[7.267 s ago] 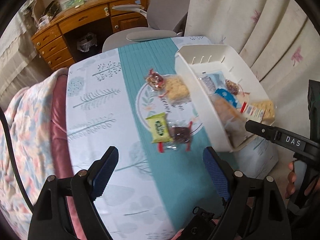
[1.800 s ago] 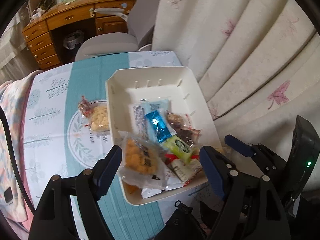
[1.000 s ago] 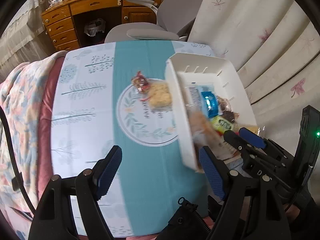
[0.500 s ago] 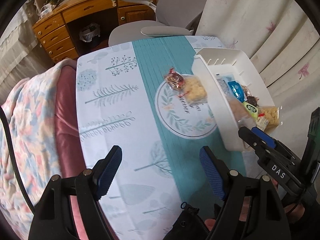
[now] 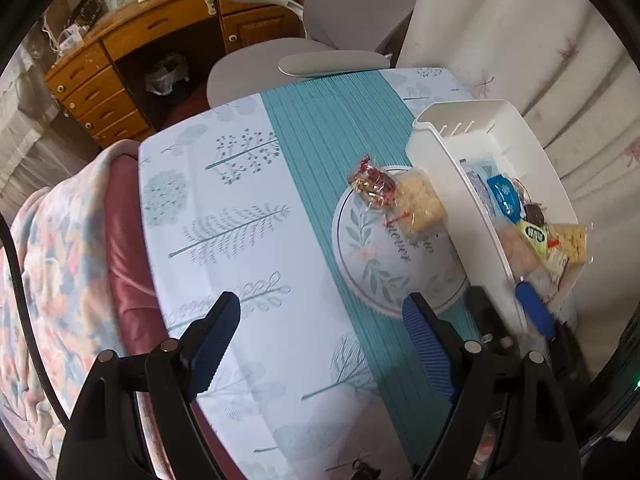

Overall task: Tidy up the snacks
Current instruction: 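Move both open tools back toward the clear fried-snack bag and cake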

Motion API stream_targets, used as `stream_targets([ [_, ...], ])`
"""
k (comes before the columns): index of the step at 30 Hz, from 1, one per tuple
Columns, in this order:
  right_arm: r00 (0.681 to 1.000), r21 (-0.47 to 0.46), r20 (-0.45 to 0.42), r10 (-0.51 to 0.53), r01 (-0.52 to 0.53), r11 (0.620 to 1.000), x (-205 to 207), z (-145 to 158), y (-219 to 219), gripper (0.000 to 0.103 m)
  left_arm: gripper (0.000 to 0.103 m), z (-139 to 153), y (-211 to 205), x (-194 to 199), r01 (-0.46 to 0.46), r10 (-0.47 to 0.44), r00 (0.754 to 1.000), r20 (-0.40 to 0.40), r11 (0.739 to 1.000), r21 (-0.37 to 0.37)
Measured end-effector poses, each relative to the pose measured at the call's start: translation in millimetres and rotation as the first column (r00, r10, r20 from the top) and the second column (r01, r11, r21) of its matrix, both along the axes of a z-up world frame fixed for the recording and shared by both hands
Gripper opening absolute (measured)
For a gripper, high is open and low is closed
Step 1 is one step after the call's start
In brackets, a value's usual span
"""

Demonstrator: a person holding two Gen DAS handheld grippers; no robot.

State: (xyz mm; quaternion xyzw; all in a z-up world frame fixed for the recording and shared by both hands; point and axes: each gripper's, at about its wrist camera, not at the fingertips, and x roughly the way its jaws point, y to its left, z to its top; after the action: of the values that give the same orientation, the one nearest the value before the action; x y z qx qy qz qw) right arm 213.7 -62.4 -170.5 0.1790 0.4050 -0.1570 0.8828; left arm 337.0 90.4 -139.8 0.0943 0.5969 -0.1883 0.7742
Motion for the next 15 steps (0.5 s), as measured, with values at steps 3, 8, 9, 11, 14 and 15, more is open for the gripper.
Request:
stream_targets([
  [3, 1.000, -0.065, 0.002, -0.022, 0.022, 0.998, 9, -17, 5, 0.076, 0.083, -10, -12, 17, 0.009, -0.009, 1.000, -0.013, 1.000, -0.003],
  [8, 0.999, -0.180, -0.010, -0.034, 0.032, 0.983, 25, -44, 13, 0.076, 0.083, -29, -31, 45, 0.003, -0.004, 0.999, -0.051, 1.000, -0.014],
  [9, 0.999, -0.191, -0.013, -0.032, 0.029, 0.981, 29, -50, 15, 0.076, 0.083, -33, -35, 51, -0.003, 0.002, 0.998, -0.063, 1.000, -0.021],
  [11, 1.000, -0.203, -0.011, -0.027, 0.024, 0.979, 35, -60, 17, 0.076, 0.083, -44, -42, 65, -0.023, 0.020, 0.995, -0.095, 0.999, -0.032],
  [14, 1.000, -0.245, -0.011, -0.026, 0.023, 0.969, 41, -72, 23, 0.076, 0.083, -61, -53, 83, -0.047, 0.041, 0.989, -0.143, 0.998, -0.040],
  [15, 1.000, -0.251, -0.012, -0.024, 0.020, 0.968, 43, -75, 25, 0.076, 0.083, -67, -56, 88, -0.055, 0.047, 0.986, -0.160, 0.998, -0.042],
])
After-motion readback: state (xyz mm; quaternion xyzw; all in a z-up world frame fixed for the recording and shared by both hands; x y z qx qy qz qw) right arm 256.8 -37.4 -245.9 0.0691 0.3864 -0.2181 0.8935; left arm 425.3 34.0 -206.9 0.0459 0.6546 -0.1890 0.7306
